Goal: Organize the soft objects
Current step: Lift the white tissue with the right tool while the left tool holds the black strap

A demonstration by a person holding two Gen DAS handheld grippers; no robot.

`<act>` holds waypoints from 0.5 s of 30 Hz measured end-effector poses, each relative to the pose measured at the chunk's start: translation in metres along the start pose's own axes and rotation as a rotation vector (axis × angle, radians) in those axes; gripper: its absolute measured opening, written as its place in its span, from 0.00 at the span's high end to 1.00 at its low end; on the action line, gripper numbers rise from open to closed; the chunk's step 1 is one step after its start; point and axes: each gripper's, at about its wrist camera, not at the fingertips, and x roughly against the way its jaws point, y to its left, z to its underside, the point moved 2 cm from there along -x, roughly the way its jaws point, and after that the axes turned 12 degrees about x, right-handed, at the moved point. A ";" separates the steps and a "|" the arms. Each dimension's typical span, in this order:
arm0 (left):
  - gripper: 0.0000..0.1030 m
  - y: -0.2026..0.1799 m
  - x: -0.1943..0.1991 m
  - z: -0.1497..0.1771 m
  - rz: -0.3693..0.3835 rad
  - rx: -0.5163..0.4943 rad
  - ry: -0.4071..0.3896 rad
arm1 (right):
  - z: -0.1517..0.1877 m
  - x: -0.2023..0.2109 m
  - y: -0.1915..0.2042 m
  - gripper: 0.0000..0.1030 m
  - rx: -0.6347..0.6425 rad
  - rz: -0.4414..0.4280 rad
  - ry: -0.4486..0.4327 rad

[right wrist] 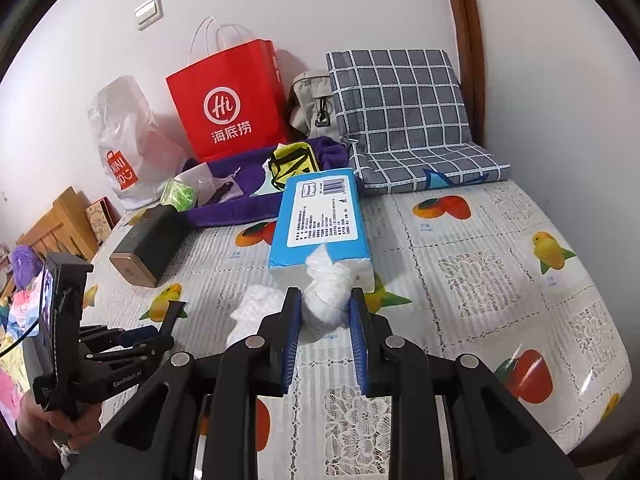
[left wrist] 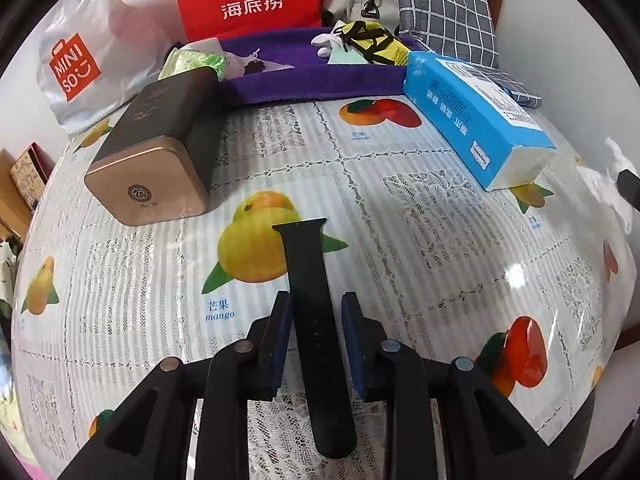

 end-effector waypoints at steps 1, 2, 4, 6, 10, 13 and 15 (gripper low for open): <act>0.77 -0.001 0.000 0.000 -0.004 -0.002 -0.004 | 0.000 0.000 0.000 0.77 0.001 0.003 0.001; 0.78 -0.001 0.001 0.001 -0.010 -0.007 -0.005 | 0.000 -0.001 0.000 0.77 0.005 0.006 0.005; 0.80 -0.003 0.002 0.002 -0.021 -0.011 0.002 | 0.000 -0.002 0.001 0.77 0.008 0.002 0.014; 0.80 -0.002 0.004 0.004 -0.021 -0.006 0.009 | 0.000 -0.002 0.000 0.77 0.002 -0.006 0.028; 0.80 0.002 0.007 0.006 -0.005 0.010 0.025 | 0.001 -0.004 0.001 0.77 -0.007 -0.036 0.052; 0.80 0.005 0.010 0.009 0.010 0.025 0.037 | 0.001 -0.001 0.001 0.76 -0.013 -0.034 0.056; 0.80 0.006 0.013 0.012 0.019 0.026 0.044 | 0.001 0.002 0.001 0.76 -0.023 -0.047 0.058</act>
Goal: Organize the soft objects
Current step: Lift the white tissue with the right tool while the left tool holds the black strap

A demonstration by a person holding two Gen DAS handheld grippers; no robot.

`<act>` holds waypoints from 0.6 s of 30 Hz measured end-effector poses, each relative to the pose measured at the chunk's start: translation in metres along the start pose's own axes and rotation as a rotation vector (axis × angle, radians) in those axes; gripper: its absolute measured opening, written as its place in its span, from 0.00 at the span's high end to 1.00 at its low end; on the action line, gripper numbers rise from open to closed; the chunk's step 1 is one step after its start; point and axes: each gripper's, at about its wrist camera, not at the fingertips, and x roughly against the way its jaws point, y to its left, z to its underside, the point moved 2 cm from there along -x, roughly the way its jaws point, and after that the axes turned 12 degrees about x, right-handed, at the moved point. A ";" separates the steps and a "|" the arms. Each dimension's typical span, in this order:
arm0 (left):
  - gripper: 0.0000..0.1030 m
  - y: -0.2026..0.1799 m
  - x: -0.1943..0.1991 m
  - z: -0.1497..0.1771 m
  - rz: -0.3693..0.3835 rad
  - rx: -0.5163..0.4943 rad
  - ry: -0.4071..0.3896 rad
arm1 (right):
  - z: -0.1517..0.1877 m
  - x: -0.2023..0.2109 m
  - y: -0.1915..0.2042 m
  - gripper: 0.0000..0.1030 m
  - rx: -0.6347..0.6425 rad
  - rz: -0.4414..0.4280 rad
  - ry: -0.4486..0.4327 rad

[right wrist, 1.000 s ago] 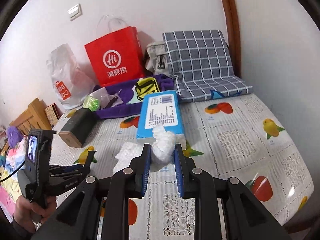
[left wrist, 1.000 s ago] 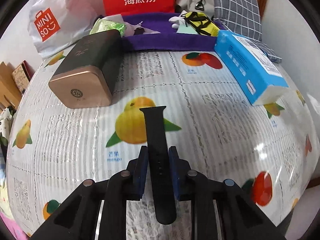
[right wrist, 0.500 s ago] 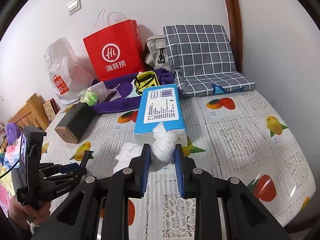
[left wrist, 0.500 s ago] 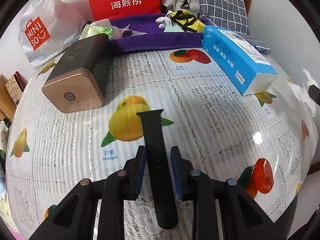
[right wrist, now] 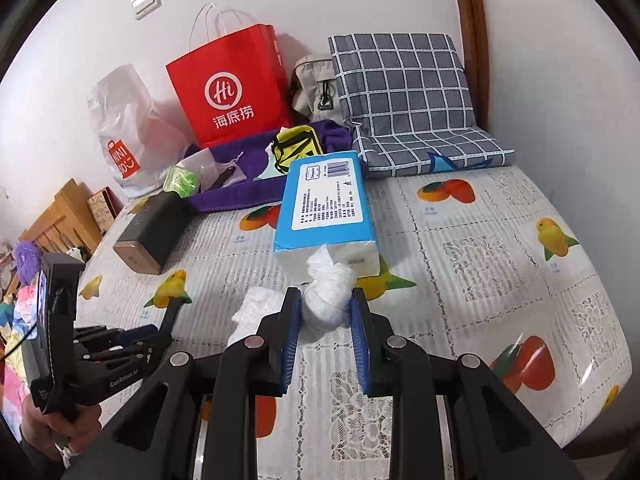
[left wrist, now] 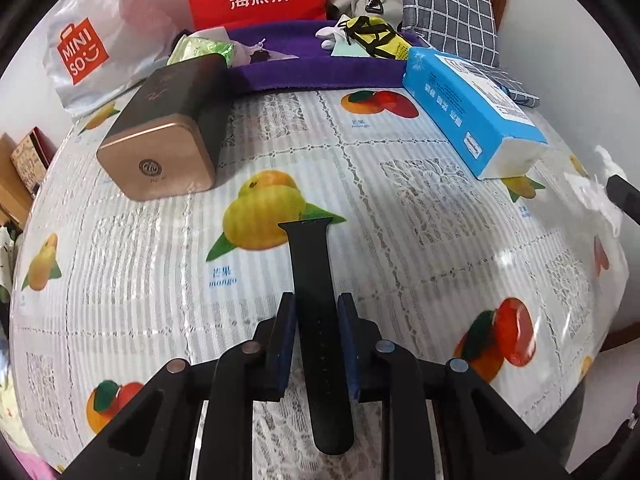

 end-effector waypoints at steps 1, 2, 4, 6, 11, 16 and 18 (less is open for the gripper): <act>0.80 0.001 0.002 0.001 0.001 0.000 -0.003 | 0.000 0.001 0.000 0.76 -0.003 0.000 0.001; 0.80 0.001 0.003 0.001 0.001 -0.002 -0.005 | 0.000 0.002 0.000 0.76 -0.005 0.005 0.003; 0.80 0.002 0.007 0.001 0.000 -0.002 -0.008 | 0.000 0.003 0.001 0.76 -0.005 0.008 0.011; 0.81 0.003 0.012 0.000 0.009 0.005 -0.015 | 0.000 0.004 0.003 0.76 -0.005 -0.001 0.023; 0.81 0.004 0.026 -0.006 0.025 0.008 -0.032 | 0.001 0.010 0.011 0.76 0.031 0.006 0.025; 0.81 0.005 0.040 -0.014 0.050 0.018 -0.052 | -0.007 0.016 0.017 0.76 0.068 0.017 0.043; 0.81 0.006 0.045 -0.019 0.059 0.028 -0.060 | -0.013 0.020 0.018 0.76 0.075 0.020 0.039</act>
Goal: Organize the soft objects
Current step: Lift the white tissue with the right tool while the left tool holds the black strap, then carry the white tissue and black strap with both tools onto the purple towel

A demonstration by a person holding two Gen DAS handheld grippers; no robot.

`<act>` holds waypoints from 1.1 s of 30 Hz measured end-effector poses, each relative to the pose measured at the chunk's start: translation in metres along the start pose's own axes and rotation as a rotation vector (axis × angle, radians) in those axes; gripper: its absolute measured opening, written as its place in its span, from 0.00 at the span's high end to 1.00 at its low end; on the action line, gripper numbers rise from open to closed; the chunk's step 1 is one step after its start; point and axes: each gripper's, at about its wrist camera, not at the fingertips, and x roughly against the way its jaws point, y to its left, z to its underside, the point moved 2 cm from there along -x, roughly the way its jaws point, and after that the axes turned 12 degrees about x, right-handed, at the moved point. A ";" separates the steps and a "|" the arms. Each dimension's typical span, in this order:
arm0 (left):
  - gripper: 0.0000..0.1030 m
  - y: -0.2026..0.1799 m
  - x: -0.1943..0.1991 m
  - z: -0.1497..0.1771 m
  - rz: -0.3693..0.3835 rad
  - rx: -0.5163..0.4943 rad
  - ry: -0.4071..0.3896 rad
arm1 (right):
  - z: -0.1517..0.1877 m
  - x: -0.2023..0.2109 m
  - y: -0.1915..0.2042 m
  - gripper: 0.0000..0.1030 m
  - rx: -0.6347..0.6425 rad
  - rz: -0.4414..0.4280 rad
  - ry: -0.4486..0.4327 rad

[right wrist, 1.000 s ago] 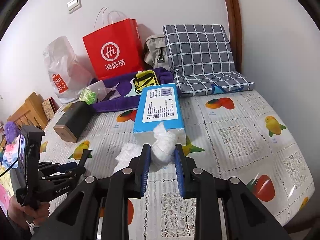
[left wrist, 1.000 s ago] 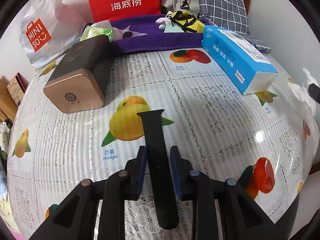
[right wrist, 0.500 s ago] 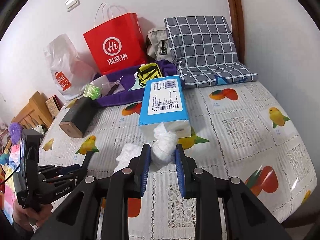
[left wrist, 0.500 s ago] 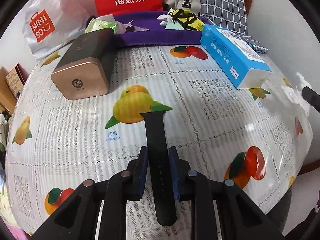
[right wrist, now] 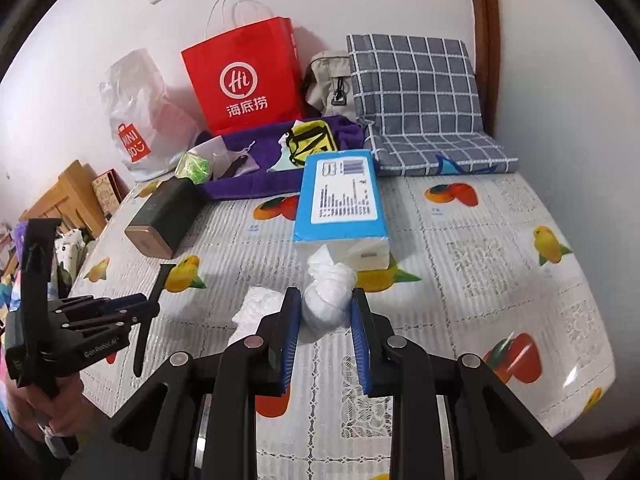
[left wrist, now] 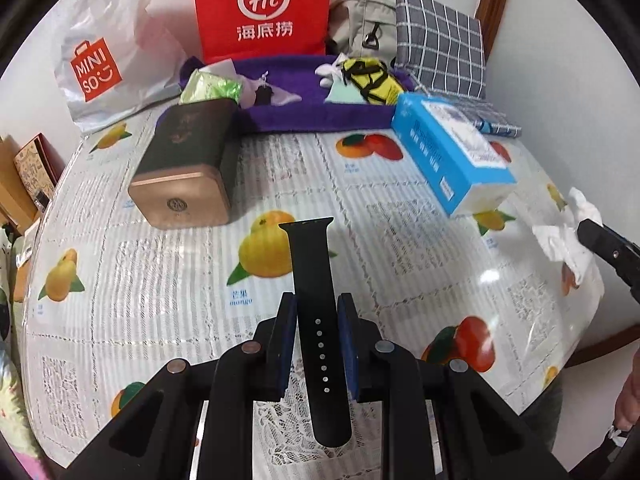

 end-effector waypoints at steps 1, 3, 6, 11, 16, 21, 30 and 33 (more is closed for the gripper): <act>0.81 0.000 0.002 -0.002 0.002 0.005 -0.002 | -0.002 0.002 0.000 0.76 0.000 0.001 -0.002; 0.81 0.000 0.005 -0.009 0.006 0.016 -0.008 | -0.009 0.007 -0.001 0.76 0.000 0.006 -0.012; 0.81 -0.001 0.010 -0.021 0.017 0.031 -0.027 | -0.019 0.012 0.001 0.76 0.005 0.019 -0.030; 0.81 -0.004 0.022 -0.038 0.009 0.030 -0.063 | -0.036 0.017 0.003 0.76 0.010 0.010 -0.047; 0.81 -0.003 0.033 -0.056 0.012 0.047 -0.099 | -0.055 0.019 0.007 0.76 0.031 -0.005 -0.064; 0.81 -0.006 0.039 -0.077 -0.009 0.051 -0.130 | -0.071 0.018 0.008 0.76 0.052 -0.017 -0.080; 0.81 -0.013 0.045 -0.106 -0.002 0.061 -0.164 | -0.096 0.009 0.001 0.76 0.044 -0.049 -0.096; 0.81 -0.016 0.045 -0.115 -0.010 0.063 -0.174 | -0.106 0.006 -0.002 0.76 0.045 -0.058 -0.108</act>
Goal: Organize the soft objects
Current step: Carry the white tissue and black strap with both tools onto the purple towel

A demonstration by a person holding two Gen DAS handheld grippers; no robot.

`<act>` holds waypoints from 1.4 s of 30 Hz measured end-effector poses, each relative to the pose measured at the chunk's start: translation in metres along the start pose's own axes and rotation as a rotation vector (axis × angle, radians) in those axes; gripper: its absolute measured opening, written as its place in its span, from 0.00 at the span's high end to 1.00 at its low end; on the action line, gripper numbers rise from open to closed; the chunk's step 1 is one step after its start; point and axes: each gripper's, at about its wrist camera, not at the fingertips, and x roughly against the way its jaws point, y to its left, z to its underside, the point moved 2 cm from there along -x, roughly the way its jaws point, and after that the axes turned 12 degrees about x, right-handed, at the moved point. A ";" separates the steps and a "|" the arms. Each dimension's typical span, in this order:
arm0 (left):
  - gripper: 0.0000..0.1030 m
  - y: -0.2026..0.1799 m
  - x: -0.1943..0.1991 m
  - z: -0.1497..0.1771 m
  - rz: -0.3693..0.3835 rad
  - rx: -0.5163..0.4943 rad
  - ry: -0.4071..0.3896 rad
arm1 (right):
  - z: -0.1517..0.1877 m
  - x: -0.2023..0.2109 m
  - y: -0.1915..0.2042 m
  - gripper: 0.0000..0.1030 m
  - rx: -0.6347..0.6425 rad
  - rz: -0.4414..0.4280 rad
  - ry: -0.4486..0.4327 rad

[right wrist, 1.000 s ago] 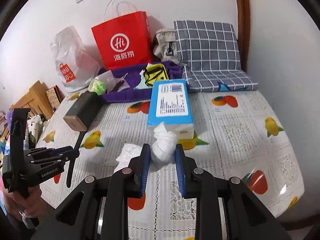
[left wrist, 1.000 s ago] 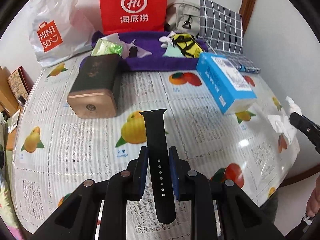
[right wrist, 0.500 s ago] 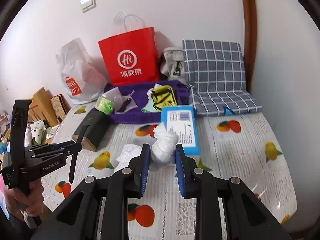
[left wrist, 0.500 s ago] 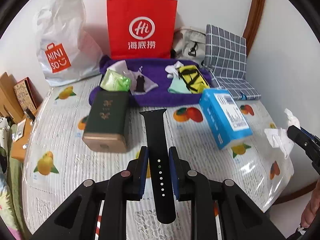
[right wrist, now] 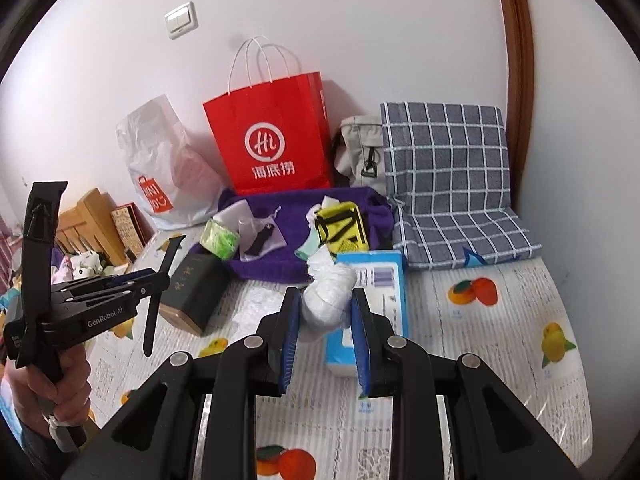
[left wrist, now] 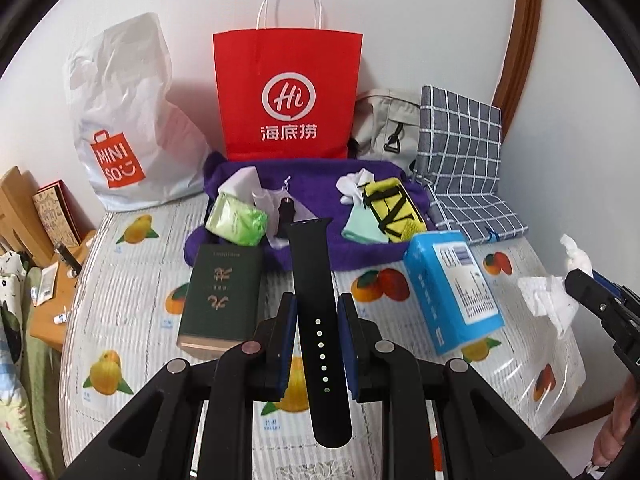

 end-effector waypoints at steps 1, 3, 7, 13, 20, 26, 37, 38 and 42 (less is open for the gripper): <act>0.81 0.000 0.000 -0.002 -0.004 0.002 -0.003 | -0.003 -0.002 -0.002 0.76 0.001 -0.003 -0.001; 0.80 -0.001 -0.001 -0.007 -0.011 0.004 -0.007 | -0.008 -0.004 -0.004 0.76 0.009 -0.003 0.001; 0.80 -0.001 -0.005 -0.019 -0.015 0.023 -0.004 | -0.020 -0.009 -0.012 0.76 0.029 -0.005 -0.005; 0.80 -0.002 -0.013 -0.035 -0.027 0.041 -0.012 | -0.030 -0.024 -0.018 0.76 0.026 -0.063 -0.011; 0.80 -0.006 -0.021 -0.056 -0.029 0.041 -0.033 | -0.042 -0.047 -0.025 0.76 0.034 -0.074 0.005; 0.80 -0.001 -0.036 -0.072 -0.018 0.072 -0.032 | -0.052 -0.066 -0.035 0.76 0.039 -0.065 0.020; 0.80 0.022 -0.058 -0.098 -0.054 0.105 -0.042 | -0.083 -0.099 -0.040 0.76 0.039 -0.077 0.020; 0.80 0.025 -0.060 -0.101 -0.058 0.108 -0.042 | -0.087 -0.101 -0.040 0.76 0.038 -0.085 0.016; 0.80 0.033 -0.067 -0.108 -0.065 0.117 -0.045 | -0.099 -0.112 -0.035 0.76 0.039 -0.098 0.009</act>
